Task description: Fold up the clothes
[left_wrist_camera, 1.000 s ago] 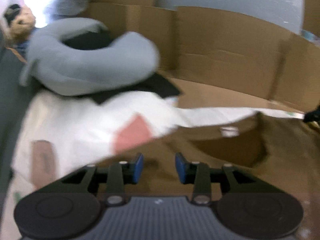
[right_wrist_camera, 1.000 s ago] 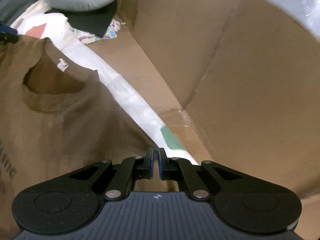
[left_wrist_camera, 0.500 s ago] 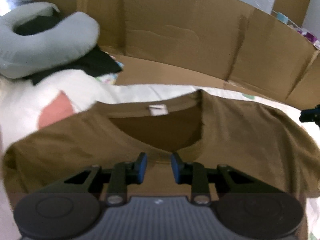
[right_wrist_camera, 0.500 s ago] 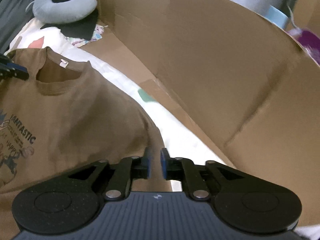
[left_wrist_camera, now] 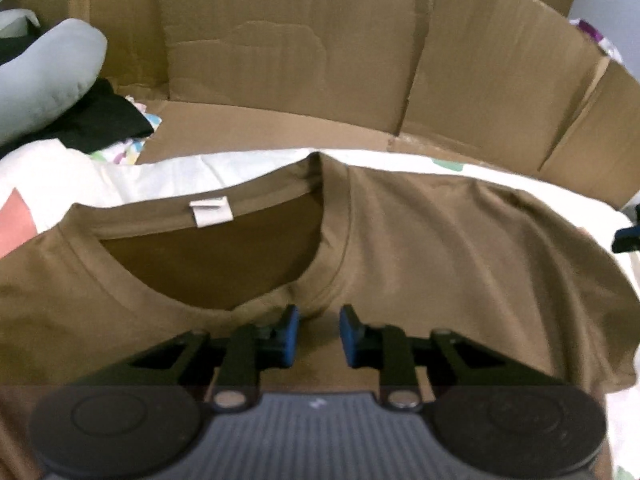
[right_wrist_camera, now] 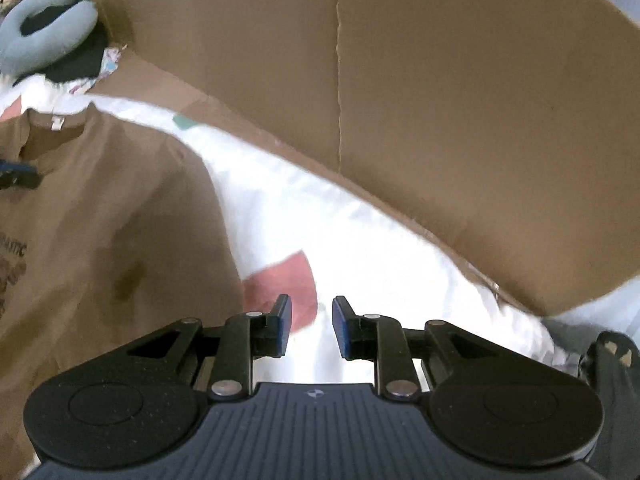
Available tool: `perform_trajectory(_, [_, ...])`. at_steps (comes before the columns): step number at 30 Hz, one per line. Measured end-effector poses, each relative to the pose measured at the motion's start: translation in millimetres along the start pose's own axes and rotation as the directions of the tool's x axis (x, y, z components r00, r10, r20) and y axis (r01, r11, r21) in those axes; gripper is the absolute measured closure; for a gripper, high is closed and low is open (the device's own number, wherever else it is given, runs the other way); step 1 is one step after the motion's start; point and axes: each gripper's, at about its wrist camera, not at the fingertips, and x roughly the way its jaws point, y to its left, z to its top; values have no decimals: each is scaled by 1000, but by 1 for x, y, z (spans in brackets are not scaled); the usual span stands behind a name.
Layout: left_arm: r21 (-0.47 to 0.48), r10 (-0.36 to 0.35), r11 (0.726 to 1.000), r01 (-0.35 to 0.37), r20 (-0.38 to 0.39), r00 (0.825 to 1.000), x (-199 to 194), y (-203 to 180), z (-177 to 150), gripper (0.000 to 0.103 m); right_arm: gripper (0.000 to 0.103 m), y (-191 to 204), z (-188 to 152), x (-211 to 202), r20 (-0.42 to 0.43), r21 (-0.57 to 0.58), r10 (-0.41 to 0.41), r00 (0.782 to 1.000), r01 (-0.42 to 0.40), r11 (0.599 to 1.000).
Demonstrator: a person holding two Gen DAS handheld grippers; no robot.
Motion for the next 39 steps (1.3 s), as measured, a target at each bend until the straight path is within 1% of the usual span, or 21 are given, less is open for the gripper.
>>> perform_trajectory(2, [5, 9, 1000, -9, 2, 1000, 4, 0, 0, 87, 74, 1, -5, 1, -5, 5, 17, 1000, -17, 1000])
perform_trajectory(7, [19, 32, 999, -32, 6, 999, 13, 1, 1, 89, 74, 7, -16, 3, -32, -10, 60, 998, -60, 998])
perform_trajectory(11, [32, 42, 999, -42, 11, 999, 17, 1, 0, 89, 74, 6, -19, 8, -49, 22, 82, 995, -81, 996])
perform_trajectory(15, [11, 27, 1000, -27, 4, 1000, 14, 4, 2, 89, 74, 11, -13, 4, -25, 36, 92, 995, -91, 995])
perform_trajectory(16, [3, 23, 1000, -23, 2, 1000, 12, 5, 3, 88, 74, 13, -11, 2, -16, 40, 101, 995, -101, 994])
perform_trajectory(18, [-1, 18, 1000, -18, 3, 1000, 9, 6, 4, 83, 74, 17, -10, -2, -8, 38, 125, 992, -124, 991])
perform_trajectory(20, [2, 13, 1000, -13, 9, 1000, 4, 7, 4, 75, 74, 25, -10, -2, -9, 14, 139, 990, -139, 990])
perform_trajectory(24, [-11, -31, 999, 31, 26, 999, -8, 8, 5, 70, 74, 39, -10, 6, -37, -30, 110, 993, -112, 993])
perform_trajectory(25, [-4, -32, 999, 32, 32, 999, -11, 6, 5, 67, 71, 40, -10, 7, -39, -27, 116, 992, -117, 993])
perform_trajectory(26, [-2, -34, 999, 34, 34, 999, -14, 5, 5, 66, 62, 41, -9, 8, -39, -17, 122, 992, -122, 992])
perform_trajectory(28, [0, -44, 999, 44, 37, 998, -17, 4, 5, 66, 53, 43, -7, 7, -36, 1, 136, 990, -136, 991])
perform_trajectory(29, [0, -50, 999, 50, 38, 998, -19, 3, 5, 66, 50, 44, -7, 6, -34, 4, 147, 988, -147, 989])
perform_trajectory(37, [-8, -53, 999, 53, 37, 998, -24, 7, -1, 65, 49, 66, -6, -9, -36, -42, 204, 978, -206, 978])
perform_trajectory(39, [-11, -52, 999, 52, 36, 998, -25, 8, -2, 65, 50, 70, -7, -13, -35, -54, 199, 979, -201, 978])
